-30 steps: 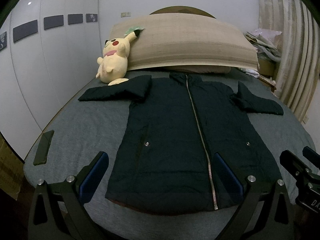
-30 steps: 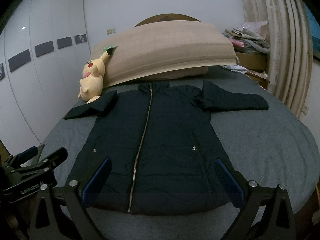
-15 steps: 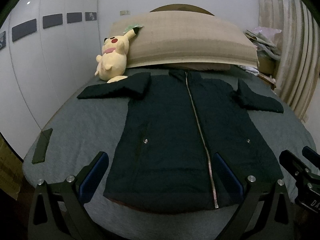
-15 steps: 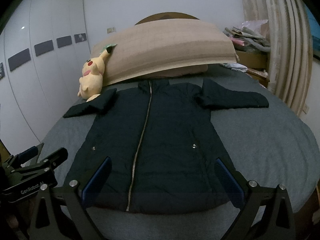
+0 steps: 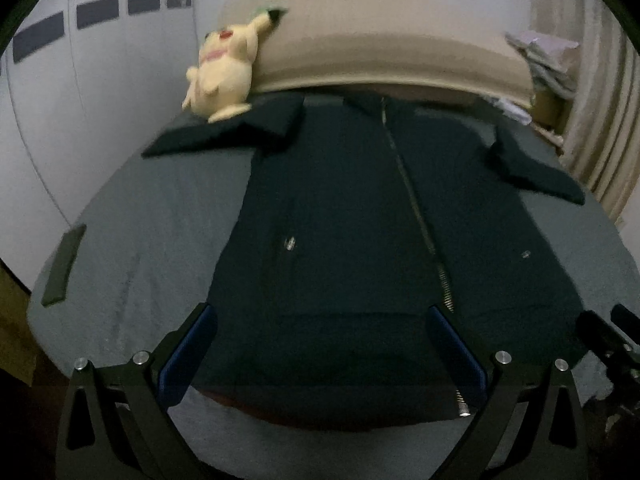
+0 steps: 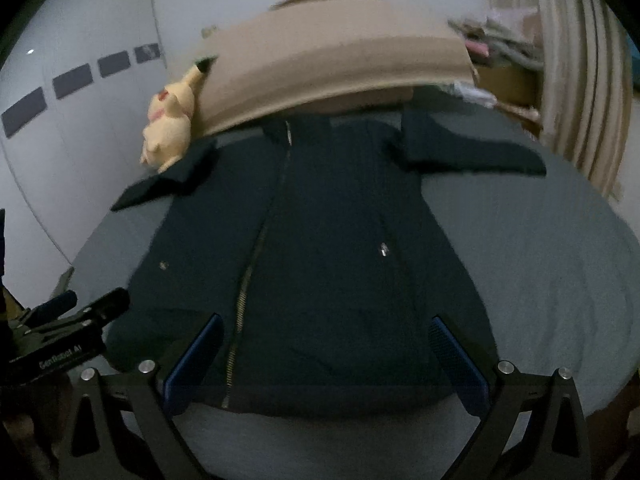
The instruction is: Fold large clothes
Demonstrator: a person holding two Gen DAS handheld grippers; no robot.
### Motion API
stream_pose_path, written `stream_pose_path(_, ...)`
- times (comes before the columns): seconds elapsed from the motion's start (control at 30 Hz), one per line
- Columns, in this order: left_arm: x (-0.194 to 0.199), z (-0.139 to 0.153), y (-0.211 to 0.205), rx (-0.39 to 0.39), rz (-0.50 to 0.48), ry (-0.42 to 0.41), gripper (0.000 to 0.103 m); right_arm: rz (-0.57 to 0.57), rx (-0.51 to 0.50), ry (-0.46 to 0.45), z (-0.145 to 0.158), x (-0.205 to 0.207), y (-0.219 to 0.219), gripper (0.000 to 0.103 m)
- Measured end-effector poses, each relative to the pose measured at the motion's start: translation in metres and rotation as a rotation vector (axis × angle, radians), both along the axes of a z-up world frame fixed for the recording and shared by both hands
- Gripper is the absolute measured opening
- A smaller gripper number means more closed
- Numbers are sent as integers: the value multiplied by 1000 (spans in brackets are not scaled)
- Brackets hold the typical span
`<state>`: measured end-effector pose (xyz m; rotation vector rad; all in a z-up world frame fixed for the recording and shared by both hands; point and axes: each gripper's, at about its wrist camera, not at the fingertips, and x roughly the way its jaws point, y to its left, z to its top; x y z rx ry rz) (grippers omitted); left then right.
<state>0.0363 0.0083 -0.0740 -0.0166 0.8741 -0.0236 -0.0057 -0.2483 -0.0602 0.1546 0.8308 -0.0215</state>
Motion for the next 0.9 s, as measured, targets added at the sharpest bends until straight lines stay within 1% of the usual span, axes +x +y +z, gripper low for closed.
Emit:
stream_pose_path(0.17,23,-19,1,29,17,47,103,-29,61,58,-21,21,-32,103)
stream_pose_path(0.27,38,-25,-1,56,23,56,103,-46,134,56,-24,35,-62,103)
stream_pose_path(0.43,64,-26,-8,89,15,49,103,-117,210,34,-18,62,-123,103)
stream_pose_path(0.6,97,-24,-20,97,-8,28,103,-224,364,-17,-15,100,-205,103)
stream_pose_path(0.67,113,-22,-25,106,-15,8,103,-271,461,-40,-17,119,-243,103)
stream_pose_path(0.77,135,-22,-28,107,-10,-14,103,-379,611,-61,-32,151,-305,102)
stream_pose_path(0.87,159,-28,-29,117,10,-41,103,-491,689,-52,-50,185,-355,97)
stream_pose_path(0.9,165,-32,-29,127,19,-46,103,-517,713,-52,-56,196,-367,94)
